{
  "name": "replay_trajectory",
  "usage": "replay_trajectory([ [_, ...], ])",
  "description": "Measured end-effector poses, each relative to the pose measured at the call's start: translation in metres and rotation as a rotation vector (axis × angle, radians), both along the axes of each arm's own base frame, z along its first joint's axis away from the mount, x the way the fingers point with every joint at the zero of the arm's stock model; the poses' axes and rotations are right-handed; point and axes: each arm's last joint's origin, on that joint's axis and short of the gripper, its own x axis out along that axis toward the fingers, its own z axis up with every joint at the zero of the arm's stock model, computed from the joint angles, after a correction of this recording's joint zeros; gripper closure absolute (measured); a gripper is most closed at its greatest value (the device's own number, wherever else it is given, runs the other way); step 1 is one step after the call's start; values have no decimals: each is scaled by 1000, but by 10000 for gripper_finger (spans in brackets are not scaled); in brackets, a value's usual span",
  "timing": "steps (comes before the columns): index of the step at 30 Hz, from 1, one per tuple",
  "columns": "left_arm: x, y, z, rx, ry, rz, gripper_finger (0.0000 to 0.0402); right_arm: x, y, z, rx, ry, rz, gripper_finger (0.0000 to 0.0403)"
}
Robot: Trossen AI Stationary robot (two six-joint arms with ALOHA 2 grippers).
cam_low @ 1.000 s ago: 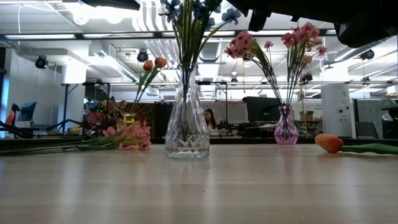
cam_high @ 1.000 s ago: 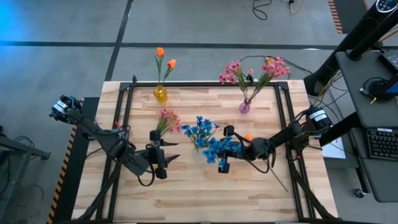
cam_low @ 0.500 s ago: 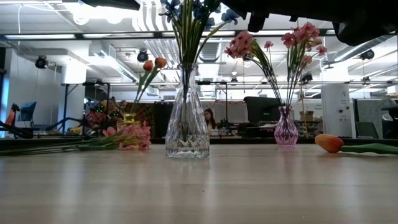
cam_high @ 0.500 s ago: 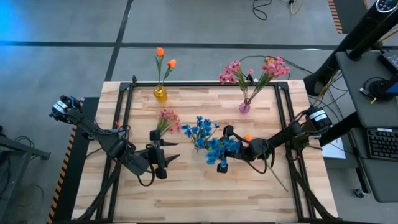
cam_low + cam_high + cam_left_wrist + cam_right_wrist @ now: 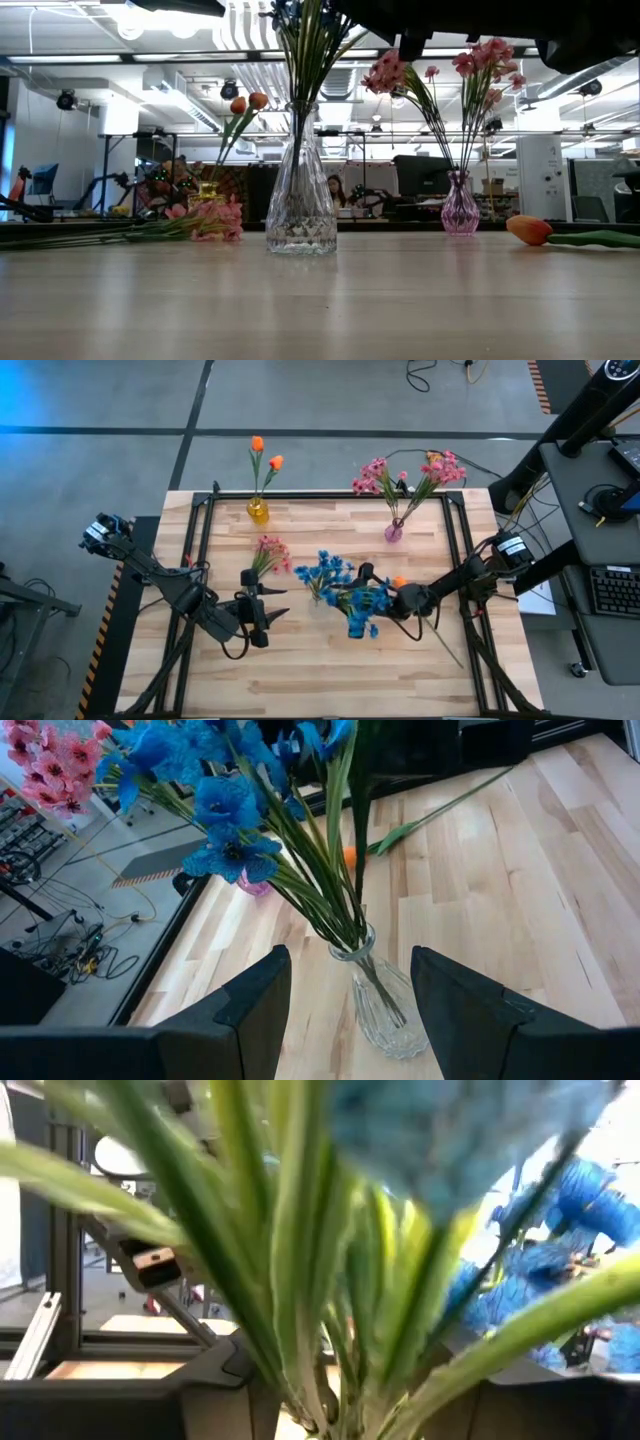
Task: Sort flowers into vase by color
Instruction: Put the blue flowers into the transparent vase
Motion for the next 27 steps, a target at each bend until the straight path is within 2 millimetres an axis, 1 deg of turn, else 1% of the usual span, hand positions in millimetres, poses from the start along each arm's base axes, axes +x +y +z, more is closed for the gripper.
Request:
replay_trajectory([
  [8,0,0,0,1,2,0,212,1,0,-5,15,46,-2,203],
  [15,0,0,0,-5,-4,2,212,1,1,-6,21,61,-14,197],
  [18,2,-2,3,-35,-34,-9,212,1,1,-6,23,62,-13,197],
  [20,7,-5,5,-75,-79,-29,212,1,1,-6,23,62,-13,197],
  [22,15,-11,3,-79,-106,-70,212,1,1,-6,23,62,-13,197],
  [27,37,-26,-9,24,-158,-113,212,1,1,-6,26,61,-12,197],
])
